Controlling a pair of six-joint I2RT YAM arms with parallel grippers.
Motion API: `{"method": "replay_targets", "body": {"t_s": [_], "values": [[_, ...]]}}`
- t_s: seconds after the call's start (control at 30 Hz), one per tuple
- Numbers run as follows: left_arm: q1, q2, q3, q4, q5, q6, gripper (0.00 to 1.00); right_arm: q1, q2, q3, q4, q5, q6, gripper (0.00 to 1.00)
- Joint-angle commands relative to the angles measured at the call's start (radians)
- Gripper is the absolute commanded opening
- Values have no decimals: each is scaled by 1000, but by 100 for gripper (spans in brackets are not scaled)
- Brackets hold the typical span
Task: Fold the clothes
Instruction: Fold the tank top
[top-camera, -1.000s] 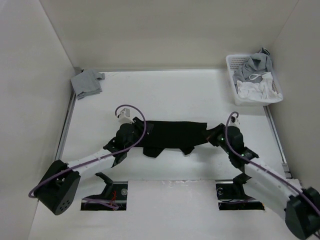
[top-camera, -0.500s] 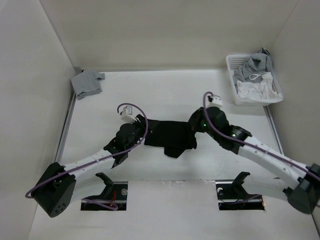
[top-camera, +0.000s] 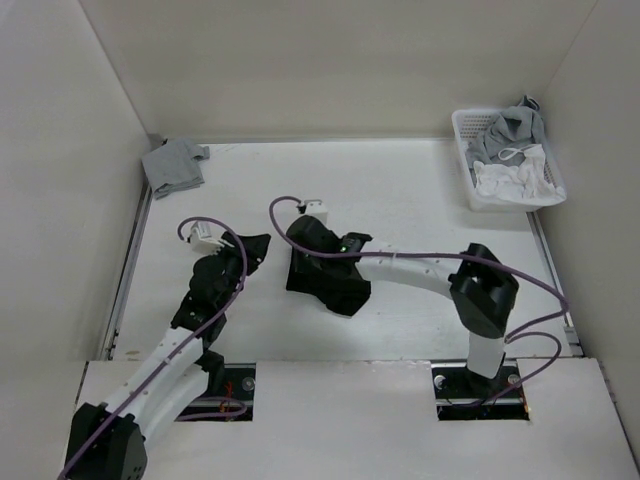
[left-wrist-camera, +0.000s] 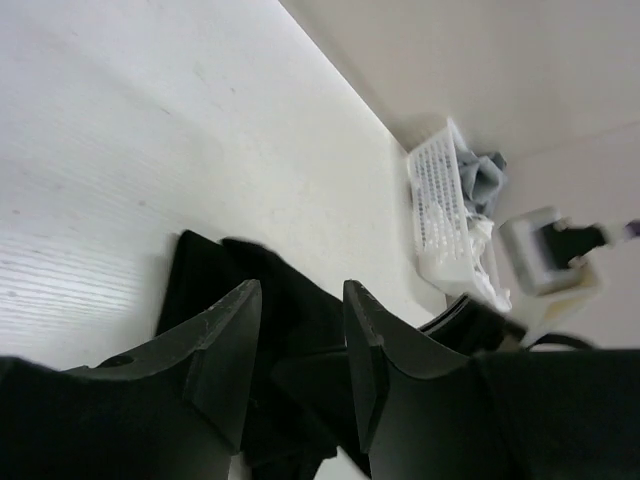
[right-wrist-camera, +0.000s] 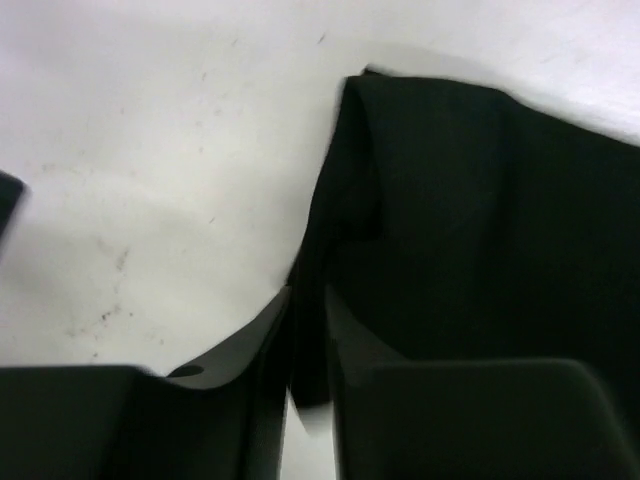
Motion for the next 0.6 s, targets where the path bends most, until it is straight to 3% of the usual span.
{"method": "replay_targets", "body": {"t_s": [0.0, 0.1, 0.2, 0.27, 0.4, 0.47, 0.57], "values": [[77, -51, -14, -48, 74, 0, 37, 50, 20, 71, 11, -31, 27, 31], [128, -42, -10, -51, 108, 6, 38, 62, -60, -16, 92, -30, 31, 49], [125, 15, 10, -43, 114, 23, 38, 62, -193, -172, 186, -19, 35, 53], [113, 58, 27, -43, 110, 50, 39, 38, -286, -292, 235, -4, 41, 44], [90, 127, 53, -54, 90, 118, 39, -39, -495, -549, 334, 31, 42, 6], [86, 152, 59, -68, 81, 136, 41, -96, -622, -687, 403, 42, 28, 1], [82, 196, 69, -85, 77, 176, 44, -227, -802, -861, 486, 30, 10, 3]]}}
